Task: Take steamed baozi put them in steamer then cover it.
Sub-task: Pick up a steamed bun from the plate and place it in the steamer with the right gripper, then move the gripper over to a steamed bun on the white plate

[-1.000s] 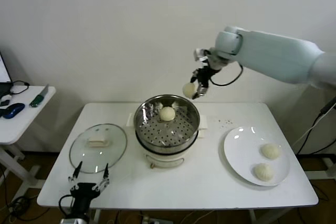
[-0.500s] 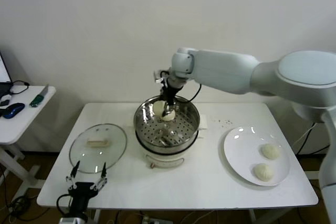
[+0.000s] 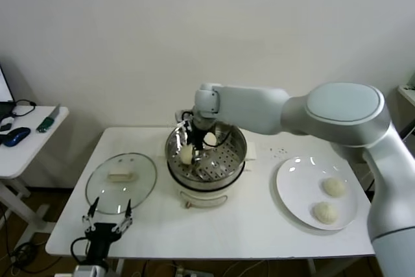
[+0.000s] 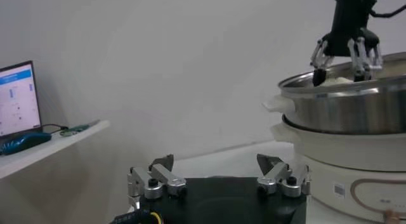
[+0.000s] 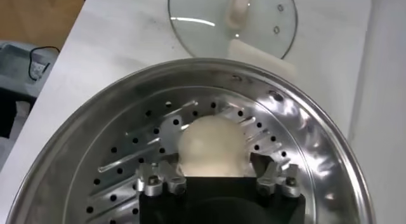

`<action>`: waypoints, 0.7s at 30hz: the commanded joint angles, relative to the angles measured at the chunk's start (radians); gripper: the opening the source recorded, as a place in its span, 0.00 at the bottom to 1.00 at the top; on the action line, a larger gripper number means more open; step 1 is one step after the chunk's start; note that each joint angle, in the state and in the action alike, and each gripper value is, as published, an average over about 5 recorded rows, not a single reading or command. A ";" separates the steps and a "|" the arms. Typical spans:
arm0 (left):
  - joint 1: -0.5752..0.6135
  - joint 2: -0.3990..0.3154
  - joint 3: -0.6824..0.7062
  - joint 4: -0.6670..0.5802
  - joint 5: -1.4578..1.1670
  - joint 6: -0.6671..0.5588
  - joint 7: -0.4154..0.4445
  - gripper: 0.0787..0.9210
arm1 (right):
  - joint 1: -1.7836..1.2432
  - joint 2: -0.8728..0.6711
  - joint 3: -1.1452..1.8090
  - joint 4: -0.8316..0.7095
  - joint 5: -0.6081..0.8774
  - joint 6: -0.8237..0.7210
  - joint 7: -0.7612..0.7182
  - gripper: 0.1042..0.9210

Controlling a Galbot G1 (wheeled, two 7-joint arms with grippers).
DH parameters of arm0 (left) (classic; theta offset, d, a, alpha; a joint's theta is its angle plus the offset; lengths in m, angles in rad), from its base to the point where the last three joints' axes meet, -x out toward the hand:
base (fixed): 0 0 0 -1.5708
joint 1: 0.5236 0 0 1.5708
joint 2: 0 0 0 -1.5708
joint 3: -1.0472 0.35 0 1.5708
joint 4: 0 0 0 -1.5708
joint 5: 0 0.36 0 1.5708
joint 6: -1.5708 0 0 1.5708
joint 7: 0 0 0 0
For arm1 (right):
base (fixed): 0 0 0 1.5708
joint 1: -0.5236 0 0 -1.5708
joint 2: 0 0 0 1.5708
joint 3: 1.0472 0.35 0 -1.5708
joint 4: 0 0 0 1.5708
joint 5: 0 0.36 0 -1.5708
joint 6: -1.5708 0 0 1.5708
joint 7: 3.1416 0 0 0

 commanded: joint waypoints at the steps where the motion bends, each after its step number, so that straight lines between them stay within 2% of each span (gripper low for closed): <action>1: -0.004 0.002 0.000 0.003 0.001 0.001 -0.001 0.88 | -0.021 0.017 0.000 -0.008 -0.023 -0.005 -0.006 0.87; 7: -0.003 0.005 -0.001 0.004 -0.005 0.003 -0.002 0.88 | 0.060 -0.055 0.007 0.037 -0.023 0.017 -0.058 0.88; 13: 0.004 0.002 0.000 0.005 -0.011 0.001 -0.003 0.88 | 0.200 -0.190 -0.010 0.131 -0.013 0.066 -0.133 0.88; 17: 0.004 0.003 -0.002 0.008 -0.011 0.001 -0.004 0.88 | 0.276 -0.343 -0.039 0.239 -0.016 0.079 -0.156 0.88; 21: 0.001 0.005 -0.002 0.009 -0.010 0.001 -0.002 0.88 | 0.319 -0.548 -0.081 0.394 -0.089 0.077 -0.153 0.88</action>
